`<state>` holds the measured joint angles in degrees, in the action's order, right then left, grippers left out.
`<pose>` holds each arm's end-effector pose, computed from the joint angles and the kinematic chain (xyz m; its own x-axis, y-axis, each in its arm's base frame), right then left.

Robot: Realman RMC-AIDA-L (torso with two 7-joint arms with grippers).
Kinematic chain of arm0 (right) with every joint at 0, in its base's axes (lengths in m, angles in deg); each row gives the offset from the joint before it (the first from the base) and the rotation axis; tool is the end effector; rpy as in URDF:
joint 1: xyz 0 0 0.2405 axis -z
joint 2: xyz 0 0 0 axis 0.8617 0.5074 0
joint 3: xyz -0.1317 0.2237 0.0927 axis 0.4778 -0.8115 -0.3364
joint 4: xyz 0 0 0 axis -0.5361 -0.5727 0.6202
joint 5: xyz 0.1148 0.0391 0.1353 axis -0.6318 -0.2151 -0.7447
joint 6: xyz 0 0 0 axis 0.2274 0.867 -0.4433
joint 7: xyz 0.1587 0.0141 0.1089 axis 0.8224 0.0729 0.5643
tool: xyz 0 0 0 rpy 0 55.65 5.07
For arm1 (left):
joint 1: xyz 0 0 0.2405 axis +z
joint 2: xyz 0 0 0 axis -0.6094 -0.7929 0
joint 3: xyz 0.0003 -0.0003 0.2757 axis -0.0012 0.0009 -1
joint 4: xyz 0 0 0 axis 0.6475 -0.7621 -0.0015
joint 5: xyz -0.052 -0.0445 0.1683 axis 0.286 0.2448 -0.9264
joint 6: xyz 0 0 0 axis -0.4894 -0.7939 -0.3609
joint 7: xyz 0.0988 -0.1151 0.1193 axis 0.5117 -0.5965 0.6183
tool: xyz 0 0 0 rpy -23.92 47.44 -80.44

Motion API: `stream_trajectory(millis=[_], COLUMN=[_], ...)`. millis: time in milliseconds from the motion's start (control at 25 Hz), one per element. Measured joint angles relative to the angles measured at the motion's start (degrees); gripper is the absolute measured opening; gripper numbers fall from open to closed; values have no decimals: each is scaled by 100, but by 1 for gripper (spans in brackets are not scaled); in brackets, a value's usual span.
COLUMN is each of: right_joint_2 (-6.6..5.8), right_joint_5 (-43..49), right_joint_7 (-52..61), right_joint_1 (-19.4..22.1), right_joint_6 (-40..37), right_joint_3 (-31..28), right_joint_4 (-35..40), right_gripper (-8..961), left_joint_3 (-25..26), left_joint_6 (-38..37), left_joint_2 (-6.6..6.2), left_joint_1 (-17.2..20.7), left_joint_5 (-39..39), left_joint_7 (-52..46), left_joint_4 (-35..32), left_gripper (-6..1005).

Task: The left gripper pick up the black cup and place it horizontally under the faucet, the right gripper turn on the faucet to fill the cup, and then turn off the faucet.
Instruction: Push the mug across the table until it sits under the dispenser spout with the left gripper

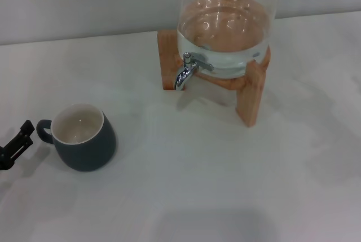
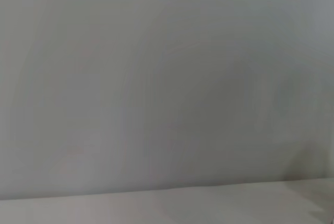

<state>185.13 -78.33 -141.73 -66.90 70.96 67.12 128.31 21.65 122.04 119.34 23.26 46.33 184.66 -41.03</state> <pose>0.3332 0.2867 0.1486 0.5952 0.1100 -0.7960 -0.7147 -0.3806 -0.5869 -0.3426 0.3183 -0.0308 0.6641 0.1903 0.7230 0.7192 -0.4265 -0.5484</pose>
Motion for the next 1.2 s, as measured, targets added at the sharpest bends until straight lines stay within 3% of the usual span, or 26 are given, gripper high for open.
stream_trajectory(millis=[1200], right_joint_2=[-10], right_joint_5=[0], right_joint_7=[-2], right_joint_1=[-77], right_joint_6=[-25], right_joint_3=[-70], right_joint_4=[-13], right_gripper=[770], left_joint_3=[0], left_joint_6=[-523], left_joint_2=[-6], left_joint_1=[-127], left_joint_5=[-539], left_joint_7=[3], left_joint_4=[73], left_gripper=[862])
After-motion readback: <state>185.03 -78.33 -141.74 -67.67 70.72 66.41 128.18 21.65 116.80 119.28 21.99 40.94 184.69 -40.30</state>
